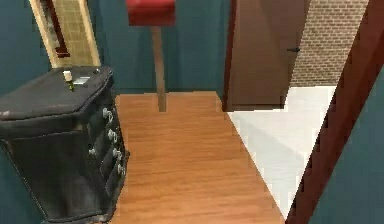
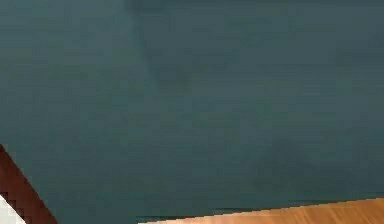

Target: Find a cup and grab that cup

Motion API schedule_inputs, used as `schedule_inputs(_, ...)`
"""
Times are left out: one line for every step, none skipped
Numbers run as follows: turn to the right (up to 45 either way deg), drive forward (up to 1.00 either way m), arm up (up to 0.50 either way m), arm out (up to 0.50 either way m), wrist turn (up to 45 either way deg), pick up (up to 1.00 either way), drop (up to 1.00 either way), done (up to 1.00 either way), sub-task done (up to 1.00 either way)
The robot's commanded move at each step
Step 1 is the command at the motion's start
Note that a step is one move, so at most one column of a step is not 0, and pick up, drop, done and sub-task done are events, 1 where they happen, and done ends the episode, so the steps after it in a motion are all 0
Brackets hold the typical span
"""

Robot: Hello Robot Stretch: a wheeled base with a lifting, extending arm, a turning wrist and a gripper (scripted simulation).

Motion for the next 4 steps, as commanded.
schedule_inputs(0.0,1.0,0.0,0.0,0.0,0.0,0.0,0.0,0.0)
schedule_inputs(0.0,0.35,0.0,0.0,0.0,0.0,0.0,0.0,0.0)
schedule_inputs(-18.0,0.0,0.0,0.0,0.0,0.0,0.0,0.0,0.0)
schedule_inputs(0.0,0.5,0.0,0.0,0.0,0.0,0.0,0.0,0.0)
